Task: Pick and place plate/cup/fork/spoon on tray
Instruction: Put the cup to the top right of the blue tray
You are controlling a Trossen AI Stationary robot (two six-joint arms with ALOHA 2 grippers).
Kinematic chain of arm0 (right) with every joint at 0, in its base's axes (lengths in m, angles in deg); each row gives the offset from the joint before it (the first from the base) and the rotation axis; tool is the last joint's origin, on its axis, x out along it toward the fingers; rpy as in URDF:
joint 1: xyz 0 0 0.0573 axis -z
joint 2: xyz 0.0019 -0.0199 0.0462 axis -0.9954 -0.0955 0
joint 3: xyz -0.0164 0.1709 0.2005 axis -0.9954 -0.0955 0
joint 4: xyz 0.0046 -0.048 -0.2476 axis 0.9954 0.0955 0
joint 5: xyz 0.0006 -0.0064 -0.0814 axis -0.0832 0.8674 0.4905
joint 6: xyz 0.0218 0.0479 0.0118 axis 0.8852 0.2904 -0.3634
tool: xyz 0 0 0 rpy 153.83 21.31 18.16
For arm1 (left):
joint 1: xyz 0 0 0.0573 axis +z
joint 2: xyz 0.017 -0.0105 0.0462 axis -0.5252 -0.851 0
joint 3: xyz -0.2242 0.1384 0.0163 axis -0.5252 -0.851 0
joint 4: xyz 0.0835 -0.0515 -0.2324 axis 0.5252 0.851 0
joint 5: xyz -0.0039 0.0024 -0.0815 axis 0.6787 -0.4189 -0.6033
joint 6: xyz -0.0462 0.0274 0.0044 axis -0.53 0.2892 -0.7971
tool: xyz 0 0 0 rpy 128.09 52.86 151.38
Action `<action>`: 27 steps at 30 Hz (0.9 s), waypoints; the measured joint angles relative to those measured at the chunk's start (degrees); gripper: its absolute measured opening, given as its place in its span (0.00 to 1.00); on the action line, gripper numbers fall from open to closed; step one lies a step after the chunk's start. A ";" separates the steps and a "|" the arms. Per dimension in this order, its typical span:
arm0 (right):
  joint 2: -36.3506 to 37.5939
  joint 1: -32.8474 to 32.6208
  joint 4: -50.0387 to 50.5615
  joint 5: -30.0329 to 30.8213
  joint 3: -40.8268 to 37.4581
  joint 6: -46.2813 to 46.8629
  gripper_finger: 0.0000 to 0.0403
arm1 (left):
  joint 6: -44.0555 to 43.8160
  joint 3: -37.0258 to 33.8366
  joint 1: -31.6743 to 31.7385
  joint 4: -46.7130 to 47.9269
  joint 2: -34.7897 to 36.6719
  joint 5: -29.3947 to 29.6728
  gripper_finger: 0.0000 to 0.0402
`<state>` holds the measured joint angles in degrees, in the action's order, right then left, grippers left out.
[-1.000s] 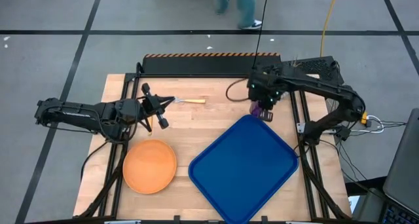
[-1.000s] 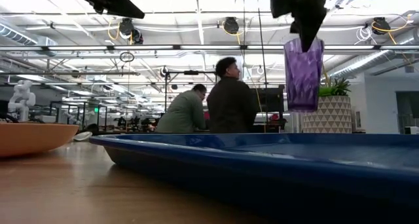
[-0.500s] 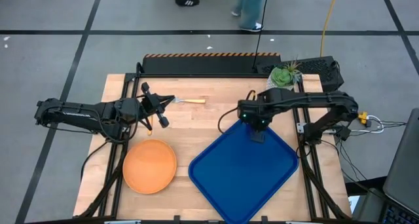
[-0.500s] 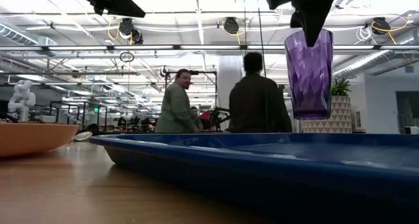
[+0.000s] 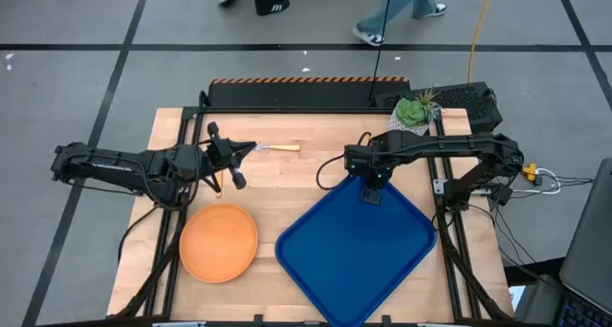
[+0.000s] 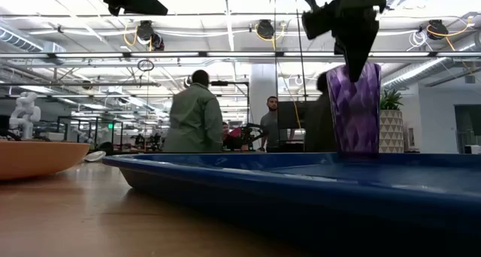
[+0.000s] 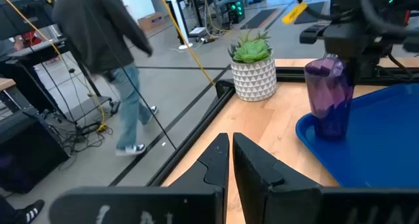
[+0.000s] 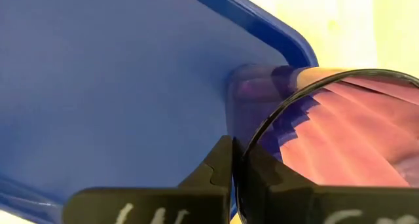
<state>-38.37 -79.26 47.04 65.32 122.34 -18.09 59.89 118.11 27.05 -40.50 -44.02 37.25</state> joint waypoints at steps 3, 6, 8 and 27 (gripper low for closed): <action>0.06 0.86 -1.08 0.04 -1.51 -0.91 0.00 | 0.14 0.00 0.01 0.00 0.00 0.00 0.06; 0.11 1.45 -2.13 -0.02 -2.06 -1.27 0.00 | 0.16 0.00 0.01 0.00 0.00 0.00 0.06; 0.11 1.55 -2.48 0.00 -2.10 -1.59 0.00 | 0.16 0.00 0.01 0.00 0.00 0.00 0.06; 0.09 1.40 -3.42 -2.78 -2.15 0.29 0.00 | 0.30 0.00 0.01 0.00 0.00 0.00 0.06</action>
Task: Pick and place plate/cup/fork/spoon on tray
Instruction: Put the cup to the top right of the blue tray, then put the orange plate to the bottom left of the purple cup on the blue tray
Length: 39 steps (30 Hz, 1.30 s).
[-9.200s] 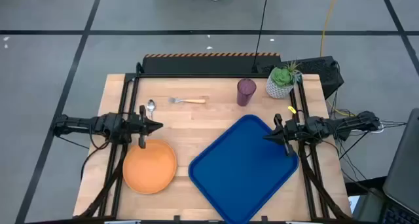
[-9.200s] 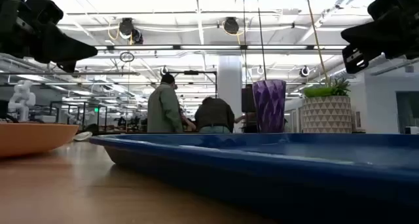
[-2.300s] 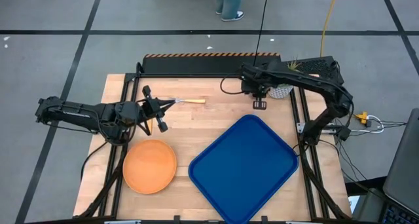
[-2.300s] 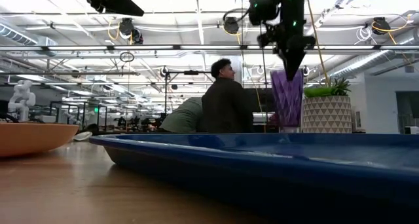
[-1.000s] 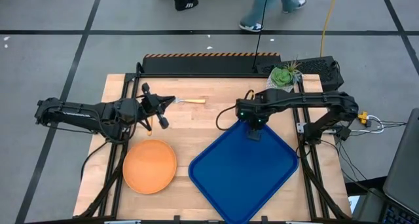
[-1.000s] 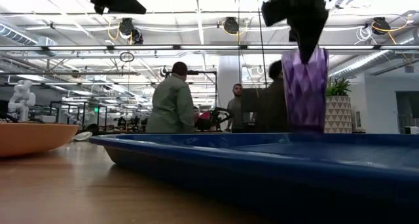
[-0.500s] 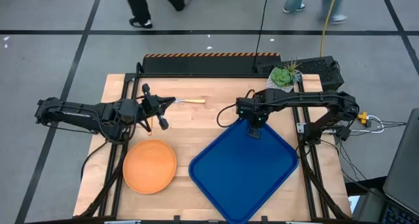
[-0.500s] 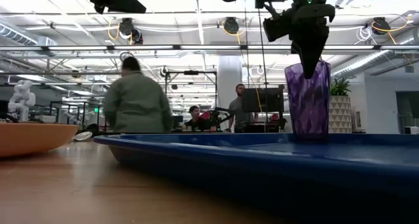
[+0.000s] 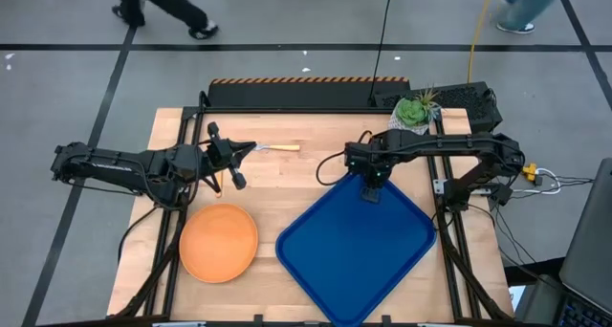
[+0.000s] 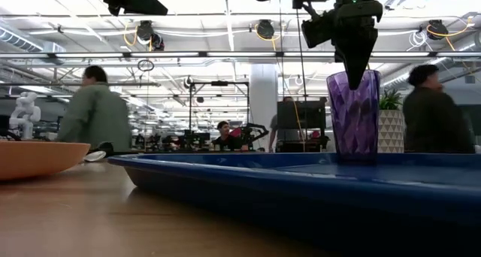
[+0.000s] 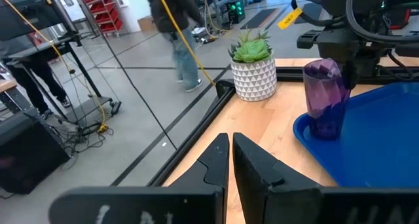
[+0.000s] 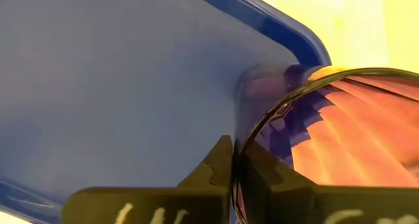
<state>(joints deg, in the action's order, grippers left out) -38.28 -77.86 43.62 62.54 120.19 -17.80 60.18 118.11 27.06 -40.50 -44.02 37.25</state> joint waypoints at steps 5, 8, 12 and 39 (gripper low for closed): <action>-0.11 0.00 -1.55 -0.78 -0.07 0.04 0.08 | 0.00 0.00 0.00 0.13 0.00 0.00 0.06; -0.15 -0.02 -2.19 -0.84 -0.09 -0.01 0.16 | 0.00 0.00 0.00 0.24 0.00 0.00 0.06; 0.20 -0.02 -1.89 -0.62 -0.06 0.00 0.28 | 0.73 0.00 0.00 0.44 0.00 0.01 0.06; 8.46 -1.21 -33.30 -0.06 5.74 -10.14 0.44 | 1.64 -0.02 0.46 -2.47 0.00 0.04 0.06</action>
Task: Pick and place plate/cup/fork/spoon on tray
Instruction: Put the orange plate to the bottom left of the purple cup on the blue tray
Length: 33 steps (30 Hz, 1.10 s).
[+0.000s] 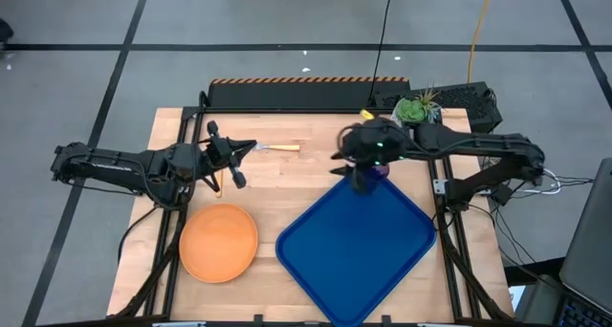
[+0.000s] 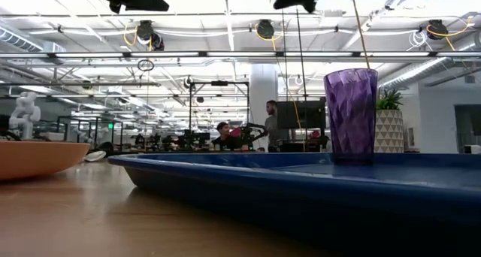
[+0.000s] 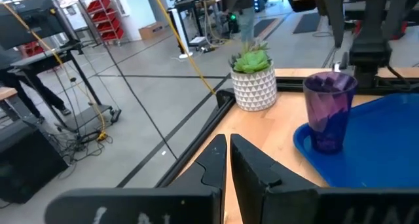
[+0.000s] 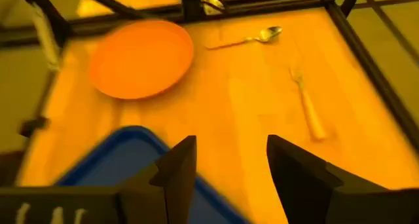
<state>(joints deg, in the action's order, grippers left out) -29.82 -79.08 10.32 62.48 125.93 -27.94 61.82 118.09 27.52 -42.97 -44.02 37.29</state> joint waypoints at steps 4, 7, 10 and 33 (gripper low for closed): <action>-8.54 1.00 6.09 2.93 8.35 -6.24 0.43 | -0.33 0.00 1.75 1.11 0.00 2.11 0.06; -14.78 1.90 10.86 4.48 14.25 -9.68 0.44 | -5.46 0.00 3.86 5.59 0.00 13.91 0.06; -19.65 2.94 14.64 4.67 17.86 -12.41 0.46 | -13.55 0.00 7.00 14.91 0.01 19.93 0.06; -25.43 1.98 21.24 4.29 25.12 -18.42 0.47 | -13.20 -0.04 18.09 21.53 -15.61 -2.88 0.07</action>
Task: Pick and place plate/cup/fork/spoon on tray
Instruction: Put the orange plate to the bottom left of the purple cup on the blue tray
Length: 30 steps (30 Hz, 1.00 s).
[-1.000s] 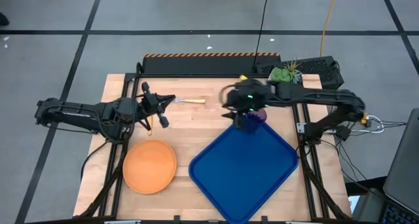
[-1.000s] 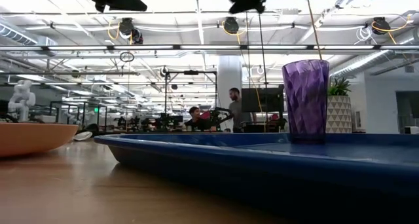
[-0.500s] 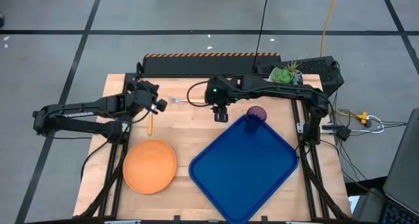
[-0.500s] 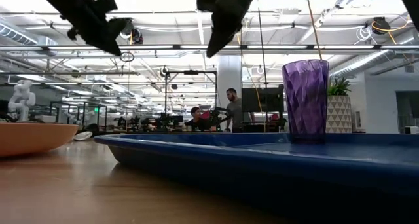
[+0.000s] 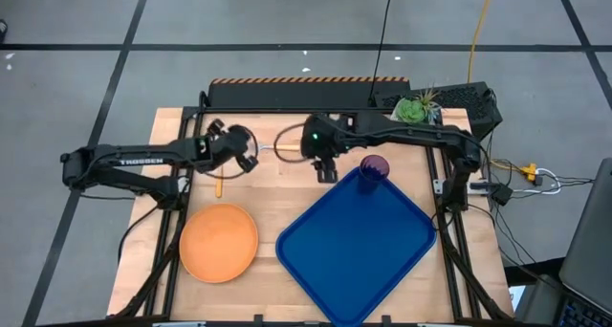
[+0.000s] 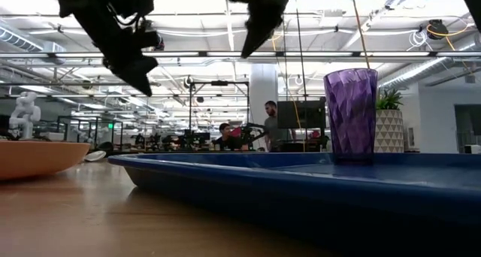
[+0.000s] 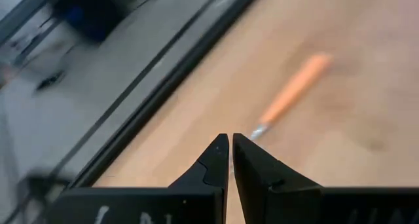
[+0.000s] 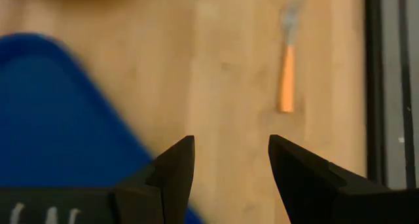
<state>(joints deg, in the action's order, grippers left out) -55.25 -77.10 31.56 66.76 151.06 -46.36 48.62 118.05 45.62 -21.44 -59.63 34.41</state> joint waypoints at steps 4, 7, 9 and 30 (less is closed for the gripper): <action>3.31 -4.78 1.08 -0.03 0.00 1.31 0.47 | 7.26 0.00 -4.96 -2.19 1.30 -10.67 0.07; 6.35 -8.17 1.27 0.02 0.00 4.60 0.47 | 9.53 0.02 -8.98 -0.13 2.07 -16.81 0.07; 8.10 -10.19 1.20 0.06 0.00 6.62 0.47 | 10.28 0.02 -11.36 0.77 2.03 -17.73 0.07; 21.82 -21.92 -3.18 7.85 -21.62 17.71 0.47 | 10.11 0.09 -26.82 17.09 -4.95 -34.31 0.17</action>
<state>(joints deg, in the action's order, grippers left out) -33.43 -99.02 28.38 74.62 129.44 -28.65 58.74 118.13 18.79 -4.35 -64.58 0.10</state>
